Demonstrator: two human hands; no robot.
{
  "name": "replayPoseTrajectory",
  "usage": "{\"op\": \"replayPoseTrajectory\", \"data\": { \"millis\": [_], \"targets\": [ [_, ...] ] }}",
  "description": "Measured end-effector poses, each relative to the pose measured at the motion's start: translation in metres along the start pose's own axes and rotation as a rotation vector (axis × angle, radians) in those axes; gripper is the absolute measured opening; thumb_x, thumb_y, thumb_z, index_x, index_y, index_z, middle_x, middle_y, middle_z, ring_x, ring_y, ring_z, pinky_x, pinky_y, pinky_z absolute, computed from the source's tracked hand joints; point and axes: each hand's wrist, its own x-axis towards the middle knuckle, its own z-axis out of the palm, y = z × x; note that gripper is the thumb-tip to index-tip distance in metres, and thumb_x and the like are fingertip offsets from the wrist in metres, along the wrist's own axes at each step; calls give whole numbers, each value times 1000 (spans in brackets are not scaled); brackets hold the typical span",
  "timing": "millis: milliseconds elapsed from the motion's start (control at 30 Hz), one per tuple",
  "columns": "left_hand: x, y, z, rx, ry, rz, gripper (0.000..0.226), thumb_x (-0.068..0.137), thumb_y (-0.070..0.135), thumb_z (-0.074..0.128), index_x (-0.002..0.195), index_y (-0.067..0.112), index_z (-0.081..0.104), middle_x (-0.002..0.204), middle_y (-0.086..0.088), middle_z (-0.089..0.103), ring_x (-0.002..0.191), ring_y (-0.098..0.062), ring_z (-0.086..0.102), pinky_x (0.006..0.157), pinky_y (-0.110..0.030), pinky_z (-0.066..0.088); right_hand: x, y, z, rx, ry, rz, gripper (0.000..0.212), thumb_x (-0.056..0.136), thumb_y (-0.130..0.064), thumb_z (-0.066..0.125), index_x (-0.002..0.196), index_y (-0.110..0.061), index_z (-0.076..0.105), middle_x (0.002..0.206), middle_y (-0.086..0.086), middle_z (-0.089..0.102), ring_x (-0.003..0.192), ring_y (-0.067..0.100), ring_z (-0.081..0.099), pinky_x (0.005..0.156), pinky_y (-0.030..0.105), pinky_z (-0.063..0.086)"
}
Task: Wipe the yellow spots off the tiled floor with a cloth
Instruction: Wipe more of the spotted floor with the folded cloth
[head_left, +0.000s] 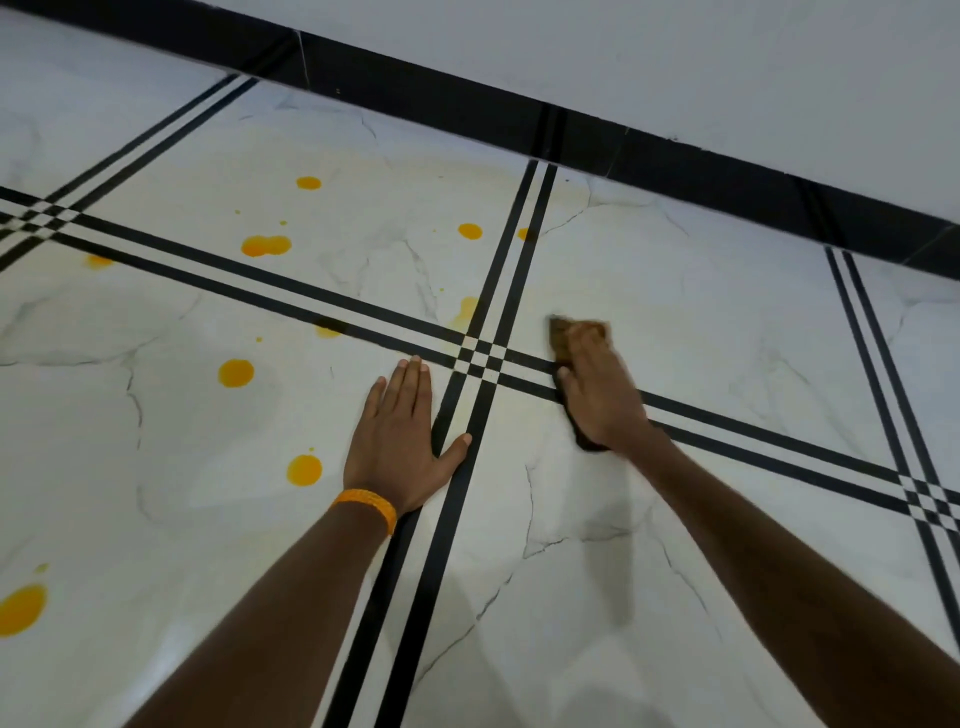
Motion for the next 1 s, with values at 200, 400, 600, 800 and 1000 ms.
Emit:
{"op": "replayPoseTrajectory", "data": {
  "millis": [200,400,600,800,1000],
  "targets": [
    [1,0,0,10,-11,-9,98,87,73,17,157,7,3,166,-12,4,153,-22,1,125,-42,6,45,-79,17,-25,22,58,66,106,-41,16,160,-2,13,168,16,11,157,31,5,128,46,6],
    [0,0,0,-15,-6,-16,98,87,73,18,157,6,1,166,-11,3,153,-22,0,125,-43,6,-13,-26,12,38,79,119,69,102,-44,18,159,-5,20,167,15,21,156,32,12,126,50,15],
    [1,0,-8,-17,-64,-25,100,85,74,18,157,6,1,166,-11,3,153,-22,1,125,-43,7,-21,-83,23,8,44,219,70,102,-44,8,160,-3,13,168,16,11,157,30,4,128,46,4],
    [-3,2,-8,-27,-49,-35,100,85,74,24,157,6,5,165,-12,8,153,-24,6,124,-41,8,-13,-16,9,-27,-3,85,73,101,-49,12,160,-6,18,168,13,17,157,28,9,127,46,11],
    [42,-4,-15,-10,-35,-96,124,73,92,27,156,2,5,165,-15,5,153,-27,4,124,-42,9,18,-28,19,-8,65,330,72,102,-43,15,158,2,16,167,20,16,156,34,11,128,46,6]
  ]
}}
